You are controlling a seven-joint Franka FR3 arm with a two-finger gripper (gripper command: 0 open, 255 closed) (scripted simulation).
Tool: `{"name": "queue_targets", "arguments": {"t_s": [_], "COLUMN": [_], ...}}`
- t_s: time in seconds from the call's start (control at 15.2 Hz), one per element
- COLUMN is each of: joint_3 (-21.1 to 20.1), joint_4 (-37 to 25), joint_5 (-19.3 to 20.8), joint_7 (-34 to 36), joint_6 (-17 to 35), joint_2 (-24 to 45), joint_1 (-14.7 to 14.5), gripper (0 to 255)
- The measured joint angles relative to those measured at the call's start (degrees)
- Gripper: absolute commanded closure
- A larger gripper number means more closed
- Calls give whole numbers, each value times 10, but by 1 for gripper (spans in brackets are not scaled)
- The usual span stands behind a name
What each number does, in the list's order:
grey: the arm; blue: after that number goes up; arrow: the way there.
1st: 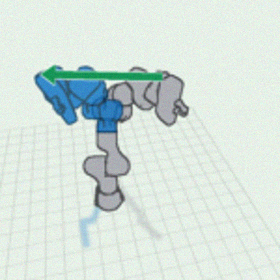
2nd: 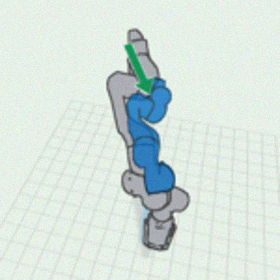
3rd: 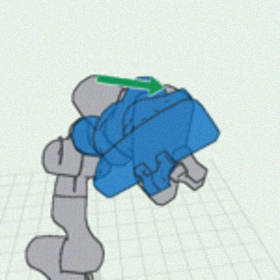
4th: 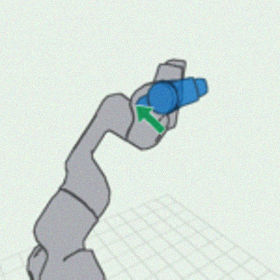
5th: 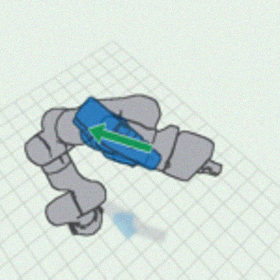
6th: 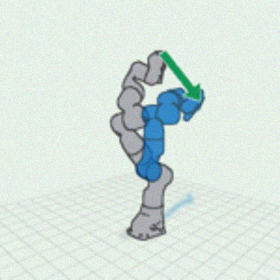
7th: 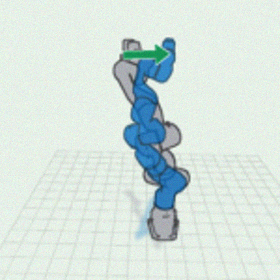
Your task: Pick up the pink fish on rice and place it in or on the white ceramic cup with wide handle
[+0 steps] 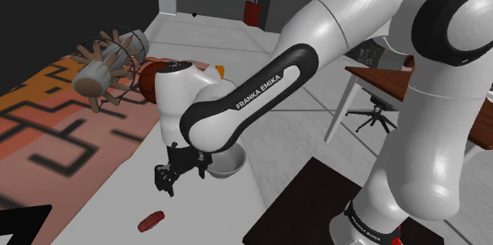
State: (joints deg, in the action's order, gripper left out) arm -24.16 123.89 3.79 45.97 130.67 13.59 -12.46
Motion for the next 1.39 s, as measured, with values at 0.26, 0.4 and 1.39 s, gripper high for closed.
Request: {"name": "queue_targets", "arguments": {"t_s": [0.26,0.4,1.39], "joint_3": [9,15,42], "joint_4": [-66,-112,-196], "joint_5": [35,47,82], "joint_7": [51,69,111], "joint_6": [14,5,42], "joint_2": [92,134,264], "joint_1": [-34,-51,-100], "gripper": [0,0,0]}}
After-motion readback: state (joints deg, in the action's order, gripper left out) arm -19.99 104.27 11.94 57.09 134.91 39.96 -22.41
